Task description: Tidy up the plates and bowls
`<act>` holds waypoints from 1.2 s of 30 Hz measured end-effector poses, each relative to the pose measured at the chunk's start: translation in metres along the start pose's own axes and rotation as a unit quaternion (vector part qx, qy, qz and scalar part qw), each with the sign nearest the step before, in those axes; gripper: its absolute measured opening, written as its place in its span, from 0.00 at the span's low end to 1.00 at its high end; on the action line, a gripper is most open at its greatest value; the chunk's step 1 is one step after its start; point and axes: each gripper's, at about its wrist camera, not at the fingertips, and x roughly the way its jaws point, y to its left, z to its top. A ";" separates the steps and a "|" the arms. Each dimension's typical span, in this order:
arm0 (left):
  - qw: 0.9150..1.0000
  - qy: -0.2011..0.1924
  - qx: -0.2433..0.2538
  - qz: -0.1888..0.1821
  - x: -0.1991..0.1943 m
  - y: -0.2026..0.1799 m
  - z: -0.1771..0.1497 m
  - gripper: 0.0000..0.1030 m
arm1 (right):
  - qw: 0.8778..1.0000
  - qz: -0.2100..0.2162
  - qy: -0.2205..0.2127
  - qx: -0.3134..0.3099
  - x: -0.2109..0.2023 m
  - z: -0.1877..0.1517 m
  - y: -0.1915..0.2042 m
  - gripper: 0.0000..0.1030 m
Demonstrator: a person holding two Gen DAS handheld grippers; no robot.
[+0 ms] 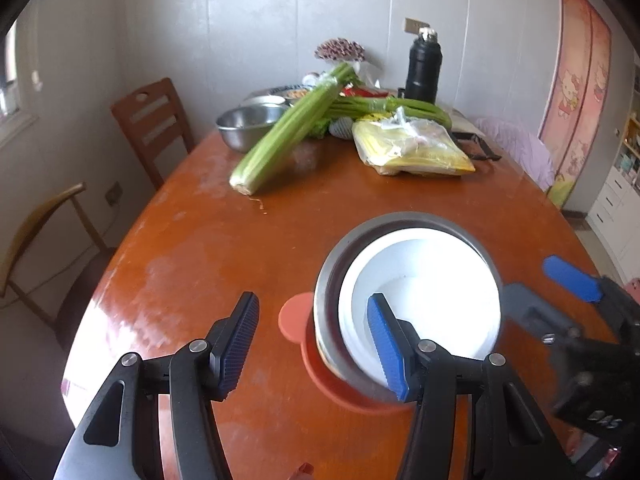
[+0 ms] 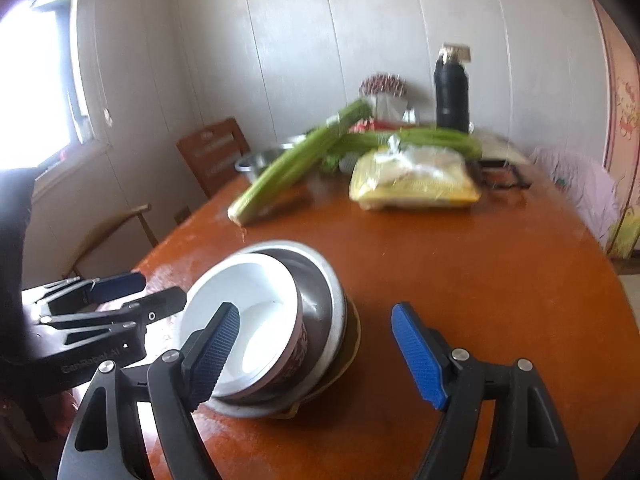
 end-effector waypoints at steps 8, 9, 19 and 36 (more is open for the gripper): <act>1.000 -0.014 -0.013 0.012 -0.032 -0.017 -0.052 0.59 | 1.000 -0.020 -0.019 -0.012 -0.053 -0.034 0.009 0.83; 1.000 -0.005 -0.016 -0.001 -0.033 -0.019 -0.059 0.59 | 0.999 -0.024 -0.018 -0.011 -0.057 -0.039 0.009 0.83; 0.999 0.028 0.026 -0.012 -0.040 -0.032 -0.115 0.59 | 0.998 -0.046 0.036 0.002 -0.076 -0.100 0.010 0.84; 1.000 0.015 0.020 -0.017 -0.056 -0.022 -0.120 0.59 | 0.997 -0.072 0.039 0.000 -0.089 -0.114 0.028 0.87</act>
